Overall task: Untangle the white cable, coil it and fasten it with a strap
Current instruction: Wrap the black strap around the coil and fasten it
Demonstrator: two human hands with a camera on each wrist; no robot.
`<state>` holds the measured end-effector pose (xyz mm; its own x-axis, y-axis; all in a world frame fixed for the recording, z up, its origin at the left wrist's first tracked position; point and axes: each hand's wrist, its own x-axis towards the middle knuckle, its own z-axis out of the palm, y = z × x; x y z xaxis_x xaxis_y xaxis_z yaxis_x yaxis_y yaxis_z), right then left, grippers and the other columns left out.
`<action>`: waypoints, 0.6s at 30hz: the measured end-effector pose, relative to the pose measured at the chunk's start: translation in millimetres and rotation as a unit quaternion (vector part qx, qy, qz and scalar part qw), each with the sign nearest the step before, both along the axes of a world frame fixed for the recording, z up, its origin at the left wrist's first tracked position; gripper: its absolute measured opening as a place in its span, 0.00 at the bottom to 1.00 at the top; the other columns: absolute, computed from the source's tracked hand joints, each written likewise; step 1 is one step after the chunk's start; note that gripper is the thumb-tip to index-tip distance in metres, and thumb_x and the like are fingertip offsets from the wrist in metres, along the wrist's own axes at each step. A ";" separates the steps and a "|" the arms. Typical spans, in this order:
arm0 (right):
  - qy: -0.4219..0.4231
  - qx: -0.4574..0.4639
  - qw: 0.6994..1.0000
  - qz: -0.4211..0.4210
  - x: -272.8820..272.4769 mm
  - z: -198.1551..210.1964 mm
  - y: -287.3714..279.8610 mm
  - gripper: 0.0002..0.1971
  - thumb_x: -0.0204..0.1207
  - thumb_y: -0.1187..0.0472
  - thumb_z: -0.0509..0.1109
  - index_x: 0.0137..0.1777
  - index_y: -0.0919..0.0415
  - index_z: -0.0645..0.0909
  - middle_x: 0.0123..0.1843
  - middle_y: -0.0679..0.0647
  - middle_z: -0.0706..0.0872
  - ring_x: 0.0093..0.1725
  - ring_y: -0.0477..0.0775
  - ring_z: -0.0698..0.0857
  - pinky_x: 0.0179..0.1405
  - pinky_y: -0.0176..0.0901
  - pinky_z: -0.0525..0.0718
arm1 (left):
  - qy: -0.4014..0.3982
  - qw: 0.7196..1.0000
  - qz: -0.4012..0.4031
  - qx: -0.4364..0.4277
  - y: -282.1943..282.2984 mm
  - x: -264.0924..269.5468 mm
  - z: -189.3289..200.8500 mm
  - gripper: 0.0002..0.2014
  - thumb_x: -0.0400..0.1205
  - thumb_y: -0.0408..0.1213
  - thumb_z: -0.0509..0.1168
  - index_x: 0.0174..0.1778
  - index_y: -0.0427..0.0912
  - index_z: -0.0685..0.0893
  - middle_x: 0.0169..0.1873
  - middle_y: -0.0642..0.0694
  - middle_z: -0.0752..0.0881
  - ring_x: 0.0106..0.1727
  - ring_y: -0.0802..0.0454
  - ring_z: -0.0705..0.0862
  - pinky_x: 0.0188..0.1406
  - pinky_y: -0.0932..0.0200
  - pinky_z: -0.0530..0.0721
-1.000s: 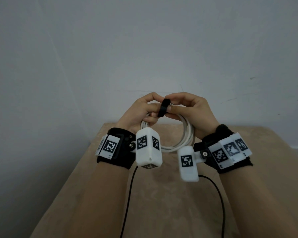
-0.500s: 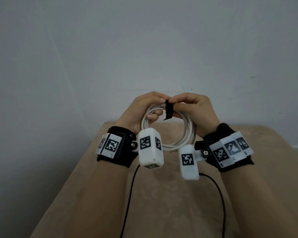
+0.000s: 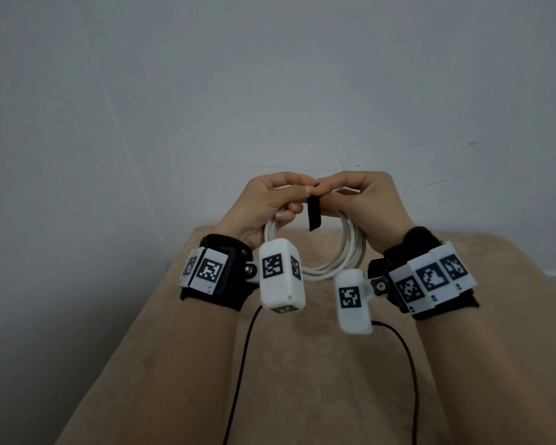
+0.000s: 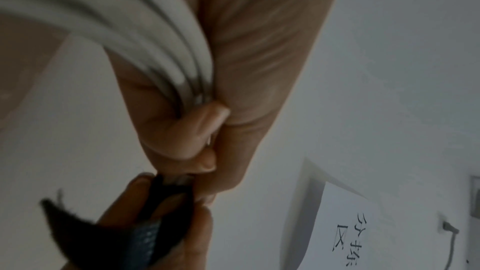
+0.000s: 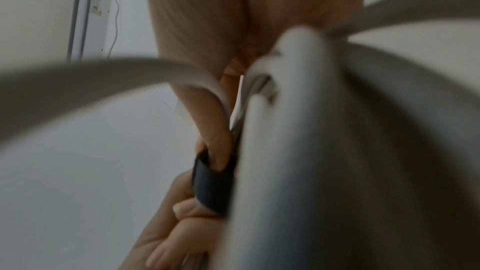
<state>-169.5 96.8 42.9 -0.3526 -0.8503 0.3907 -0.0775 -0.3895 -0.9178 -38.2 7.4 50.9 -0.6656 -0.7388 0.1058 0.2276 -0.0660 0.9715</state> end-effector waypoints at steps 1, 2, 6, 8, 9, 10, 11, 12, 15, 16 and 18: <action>0.005 -0.003 1.000 -0.003 -0.3 -0.2 0.4 0.06 0.67 0.78 0.75 0.36 0.68 0.87 0.37 0.56 0.91 0.40 0.55 0.92 0.40 0.40 0.88 | -0.003 1.000 0.002 -0.005 0.1 -0.4 0.1 0.07 0.80 0.20 0.63 0.40 0.34 0.84 0.24 0.46 0.81 0.20 0.60 0.73 0.14 0.74 0.66; 0.010 -0.006 1.000 -0.006 -0.7 -0.4 0.4 0.06 0.67 0.78 0.75 0.37 0.68 0.87 0.38 0.57 0.91 0.41 0.55 0.92 0.40 0.41 0.88 | -0.007 1.000 0.005 -0.012 -0.1 -0.3 0.3 0.06 0.80 0.21 0.64 0.41 0.34 0.84 0.24 0.46 0.81 0.20 0.60 0.74 0.14 0.73 0.68; 0.043 -0.009 0.999 -0.014 -1.9 -1.5 -0.2 0.05 0.67 0.78 0.75 0.38 0.69 0.87 0.45 0.65 0.90 0.44 0.58 0.92 0.43 0.43 0.89 | -0.053 0.998 0.012 -0.044 -2.4 2.5 0.1 0.02 0.79 0.25 0.68 0.45 0.33 0.83 0.25 0.44 0.82 0.22 0.59 0.78 0.19 0.71 0.77; 0.064 -0.011 0.998 -0.014 -1.8 -2.0 -0.8 0.06 0.67 0.79 0.75 0.39 0.69 0.87 0.47 0.67 0.90 0.45 0.58 0.92 0.43 0.42 0.89 | -0.079 0.995 0.000 -0.066 -5.7 5.2 -1.4 0.04 0.79 0.28 0.68 0.48 0.31 0.85 0.28 0.43 0.82 0.26 0.58 0.79 0.23 0.70 0.79; 0.074 -0.011 0.997 -0.014 -1.6 -2.0 -0.9 0.06 0.67 0.79 0.75 0.39 0.69 0.87 0.47 0.65 0.90 0.44 0.56 0.92 0.43 0.40 0.88 | -0.091 0.992 -0.006 -0.082 -7.1 6.1 -2.2 0.05 0.80 0.29 0.68 0.48 0.31 0.86 0.30 0.42 0.82 0.27 0.58 0.79 0.25 0.70 0.79; 0.083 -0.011 0.996 -0.014 -1.9 -2.0 -0.9 0.07 0.67 0.79 0.75 0.40 0.69 0.87 0.47 0.63 0.90 0.44 0.55 0.92 0.42 0.38 0.88 | -0.100 0.990 -0.010 -0.100 -7.5 7.0 -2.5 0.05 0.80 0.30 0.68 0.48 0.31 0.87 0.31 0.41 0.82 0.28 0.58 0.79 0.26 0.69 0.79; 0.087 -0.009 0.996 -0.014 -2.2 -2.0 -1.0 0.07 0.67 0.79 0.75 0.40 0.69 0.87 0.46 0.62 0.90 0.43 0.54 0.92 0.42 0.37 0.88 | -0.103 0.988 -0.008 -0.116 -7.5 7.3 -2.9 0.06 0.80 0.30 0.69 0.47 0.31 0.88 0.31 0.41 0.82 0.28 0.58 0.78 0.27 0.69 0.78; 0.086 -0.006 0.996 -0.015 -3.0 -2.0 -1.1 0.07 0.67 0.79 0.75 0.40 0.68 0.87 0.47 0.61 0.90 0.43 0.54 0.92 0.42 0.37 0.88 | -0.103 0.986 -0.001 -0.129 -7.3 7.1 -3.1 0.05 0.80 0.30 0.69 0.47 0.32 0.88 0.30 0.42 0.82 0.28 0.58 0.78 0.27 0.69 0.78; 0.069 -0.003 0.998 -0.013 -4.3 -1.8 -1.8 0.05 0.68 0.77 0.75 0.39 0.68 0.86 0.49 0.62 0.91 0.43 0.57 0.92 0.42 0.41 0.89 | -0.088 0.983 0.041 -0.156 -5.0 3.7 -3.2 0.05 0.79 0.29 0.70 0.47 0.31 0.88 0.26 0.46 0.82 0.26 0.59 0.77 0.26 0.69 0.76; 0.063 -0.005 0.998 -0.011 -4.4 -1.6 -2.1 0.06 0.68 0.77 0.75 0.38 0.68 0.86 0.49 0.62 0.91 0.44 0.57 0.91 0.43 0.43 0.89 | -0.082 0.982 0.054 -0.158 -4.6 2.1 -3.5 0.05 0.79 0.29 0.70 0.47 0.30 0.88 0.23 0.48 0.81 0.25 0.60 0.77 0.26 0.69 0.76; 0.056 -0.007 0.998 -0.004 -5.4 -1.4 -2.4 0.06 0.69 0.78 0.74 0.38 0.67 0.86 0.50 0.60 0.90 0.45 0.57 0.91 0.43 0.44 0.89 | -0.070 0.983 0.067 -0.158 -3.9 -0.1 -4.5 0.05 0.79 0.29 0.70 0.46 0.31 0.88 0.21 0.50 0.81 0.24 0.60 0.76 0.26 0.69 0.76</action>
<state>-174.9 94.4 41.5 -0.3117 -0.8425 0.4393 -0.1830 -0.4004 -0.8979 -38.3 3.6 46.4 -0.5892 -0.7655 0.2584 0.0760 0.2659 0.9610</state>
